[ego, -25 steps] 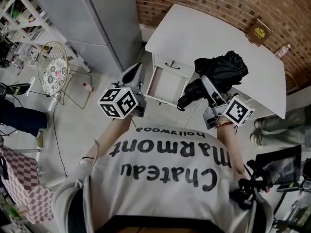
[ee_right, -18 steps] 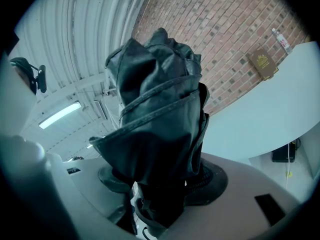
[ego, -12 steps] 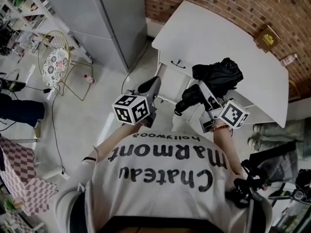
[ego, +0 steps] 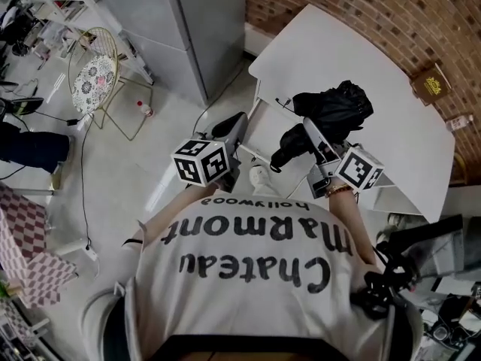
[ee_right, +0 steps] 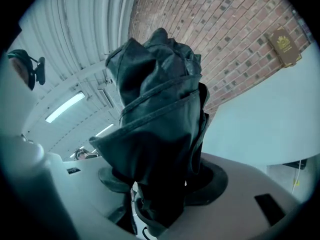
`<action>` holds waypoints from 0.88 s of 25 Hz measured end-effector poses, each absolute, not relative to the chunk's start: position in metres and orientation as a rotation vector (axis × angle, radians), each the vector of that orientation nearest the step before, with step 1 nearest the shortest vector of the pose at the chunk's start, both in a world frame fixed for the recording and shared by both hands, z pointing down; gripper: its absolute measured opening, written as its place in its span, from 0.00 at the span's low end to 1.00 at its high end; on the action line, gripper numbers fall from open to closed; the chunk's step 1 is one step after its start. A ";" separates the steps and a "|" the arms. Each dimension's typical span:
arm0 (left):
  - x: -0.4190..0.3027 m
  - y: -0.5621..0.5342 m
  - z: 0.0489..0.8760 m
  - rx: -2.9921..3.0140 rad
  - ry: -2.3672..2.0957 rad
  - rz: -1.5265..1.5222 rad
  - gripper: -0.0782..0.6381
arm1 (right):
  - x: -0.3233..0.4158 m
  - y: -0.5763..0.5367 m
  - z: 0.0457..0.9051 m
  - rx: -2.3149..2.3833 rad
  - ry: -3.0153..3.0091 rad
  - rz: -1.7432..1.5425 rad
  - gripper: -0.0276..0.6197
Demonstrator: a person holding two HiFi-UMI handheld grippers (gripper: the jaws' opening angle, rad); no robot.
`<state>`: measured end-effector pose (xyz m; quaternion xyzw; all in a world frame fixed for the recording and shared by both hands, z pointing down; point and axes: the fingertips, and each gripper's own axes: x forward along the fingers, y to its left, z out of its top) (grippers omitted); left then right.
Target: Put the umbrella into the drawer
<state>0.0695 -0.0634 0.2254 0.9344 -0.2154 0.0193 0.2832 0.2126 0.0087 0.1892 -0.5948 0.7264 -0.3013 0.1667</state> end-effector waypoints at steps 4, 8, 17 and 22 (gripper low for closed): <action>0.076 -0.081 0.223 2.474 -0.610 0.016 0.13 | 0.220 -0.021 0.187 -1.701 2.134 -0.853 0.44; 0.078 -0.102 0.230 2.437 -0.680 -0.001 0.13 | 0.224 -0.049 0.194 -1.689 2.220 -0.861 0.44; 0.067 -0.130 0.273 2.336 -0.833 0.066 0.13 | 0.211 -0.097 0.245 -1.734 2.539 -0.892 0.44; 0.068 -0.134 0.306 2.279 -0.899 0.145 0.13 | 0.196 -0.116 0.284 -1.721 2.736 -0.885 0.44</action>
